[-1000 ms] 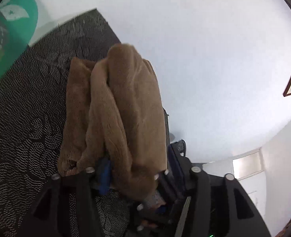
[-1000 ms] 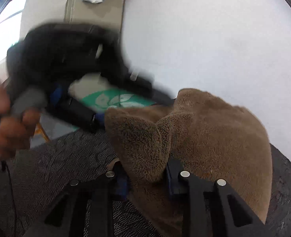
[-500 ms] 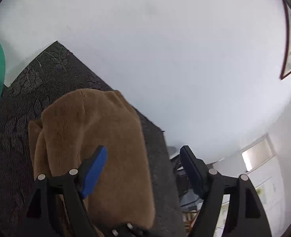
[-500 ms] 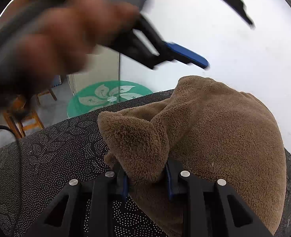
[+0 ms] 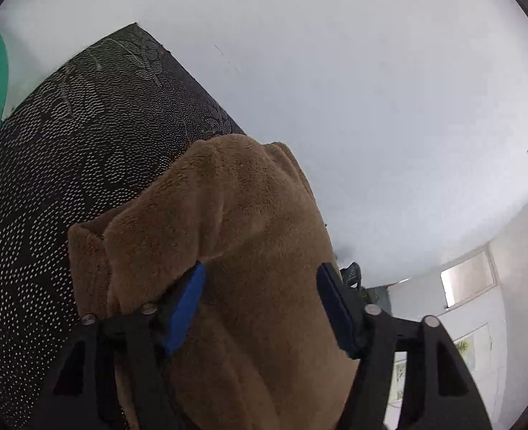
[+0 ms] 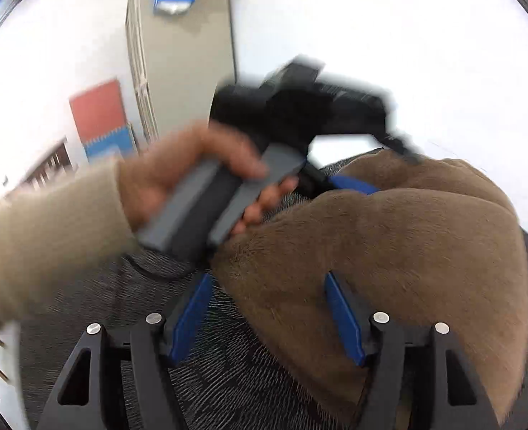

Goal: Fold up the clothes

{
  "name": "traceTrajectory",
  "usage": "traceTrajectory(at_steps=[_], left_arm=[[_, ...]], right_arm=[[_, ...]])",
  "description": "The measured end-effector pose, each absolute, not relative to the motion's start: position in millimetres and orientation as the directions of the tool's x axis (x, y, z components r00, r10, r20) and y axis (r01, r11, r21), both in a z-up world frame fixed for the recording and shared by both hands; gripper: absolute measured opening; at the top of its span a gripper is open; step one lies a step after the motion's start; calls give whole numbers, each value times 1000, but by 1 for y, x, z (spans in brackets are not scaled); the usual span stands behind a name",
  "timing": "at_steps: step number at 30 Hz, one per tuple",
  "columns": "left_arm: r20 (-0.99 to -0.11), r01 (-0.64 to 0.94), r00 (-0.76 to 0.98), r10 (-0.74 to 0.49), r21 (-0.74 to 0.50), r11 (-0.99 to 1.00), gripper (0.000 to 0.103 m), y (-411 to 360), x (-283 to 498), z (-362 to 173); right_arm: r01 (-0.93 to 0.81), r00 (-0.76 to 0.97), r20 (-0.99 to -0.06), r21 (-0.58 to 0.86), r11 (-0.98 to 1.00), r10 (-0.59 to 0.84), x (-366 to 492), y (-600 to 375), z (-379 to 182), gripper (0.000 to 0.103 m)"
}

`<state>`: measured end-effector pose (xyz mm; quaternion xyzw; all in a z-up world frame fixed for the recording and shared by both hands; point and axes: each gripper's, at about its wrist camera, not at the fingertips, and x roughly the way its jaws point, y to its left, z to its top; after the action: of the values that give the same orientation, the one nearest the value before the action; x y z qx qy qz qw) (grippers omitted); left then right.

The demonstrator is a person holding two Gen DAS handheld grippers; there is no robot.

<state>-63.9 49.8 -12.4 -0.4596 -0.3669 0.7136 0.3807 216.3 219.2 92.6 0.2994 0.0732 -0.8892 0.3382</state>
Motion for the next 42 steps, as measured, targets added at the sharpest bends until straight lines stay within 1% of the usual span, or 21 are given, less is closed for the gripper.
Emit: traceTrajectory(at_steps=[1, 3, 5, 7, 9, 10, 13, 15, 17, 21, 23, 25, 27, 29, 32, 35, 36, 37, 38, 40, 42], left_arm=[[-362, -201, -297, 884, -881, -429, 63, 47, -61, -15], [-377, -189, -314, 871, -875, -446, 63, 47, -55, -11], [-398, -176, -331, 856, -865, -470, 63, 47, -50, -6], [-455, -188, -365, 812, -818, -543, 65, 52, -35, 14], [-499, -247, -400, 769, -749, -615, 76, 60, -15, 39], [-506, -291, -412, 758, -715, -635, 79, 65, -4, 51], [-555, -396, -413, 723, -605, -691, 80, 84, 30, 64], [-605, -407, -390, 694, -563, -719, 80, 91, 48, 58], [-629, -386, -375, 681, -562, -732, 80, 92, 52, 41], [-592, -381, -407, 696, -582, -718, 80, 85, 52, 20], [-590, -382, -411, 695, -581, -719, 80, 87, 46, 13], [-606, -415, -421, 675, -533, -737, 80, 95, 35, -5], [-611, -450, -443, 656, -481, -752, 80, 99, 40, -8], [-612, -455, -454, 647, -465, -759, 80, 99, 45, -6], [-602, -432, -471, 645, -480, -764, 80, 95, 52, -2], [-572, -428, -489, 659, -501, -752, 82, 90, 65, 10], [-555, -443, -493, 670, -502, -742, 82, 90, 71, 15], [-544, -458, -492, 680, -502, -733, 82, 92, 76, 18], [-542, -475, -480, 690, -501, -723, 83, 96, 79, 18], [-551, -501, -450, 703, -496, -710, 83, 105, 81, 12], [-588, -492, -433, 683, -481, -726, 83, 111, 79, -2]], right_arm=[[623, -624, -553, 73, -778, -552, 223, 233, 103, 67], [541, -707, -504, 68, -838, -497, 227, 257, 122, 67], [433, -766, -495, 73, -899, -409, 204, 270, 132, 67], [376, -774, -518, 87, -923, -364, 195, 281, 138, 67], [377, -739, -563, 111, -919, -371, 199, 293, 132, 67], [385, -716, -591, 110, -916, -372, 198, 292, 124, 67], [374, -687, -652, 62, -925, -321, 212, 297, 100, 68], [370, -678, -673, 35, -928, -296, 217, 299, 91, 69], [366, -679, -677, 24, -930, -285, 222, 301, 88, 69], [363, -687, -672, 15, -932, -278, 236, 305, 83, 69], [353, -702, -658, 10, -936, -272, 241, 307, 81, 69], [352, -711, -647, 10, -936, -274, 241, 307, 79, 69], [368, -705, -645, 22, -929, -295, 233, 303, 76, 69], [385, -699, -642, 34, -922, -315, 225, 298, 74, 71], [422, -656, -635, 140, -896, -409, 228, 314, 96, 71], [383, -682, -579, 237, -893, -446, 220, 346, 128, 73], [375, -692, -568, 246, -894, -446, 213, 355, 139, 75], [371, -700, -562, 241, -897, -441, 205, 363, 149, 83], [367, -707, -557, 237, -900, -435, 197, 371, 160, 85], [367, -704, -567, 224, -903, -428, 177, 381, 173, 85], [375, -683, -591, 218, -901, -428, 154, 385, 177, 85]])
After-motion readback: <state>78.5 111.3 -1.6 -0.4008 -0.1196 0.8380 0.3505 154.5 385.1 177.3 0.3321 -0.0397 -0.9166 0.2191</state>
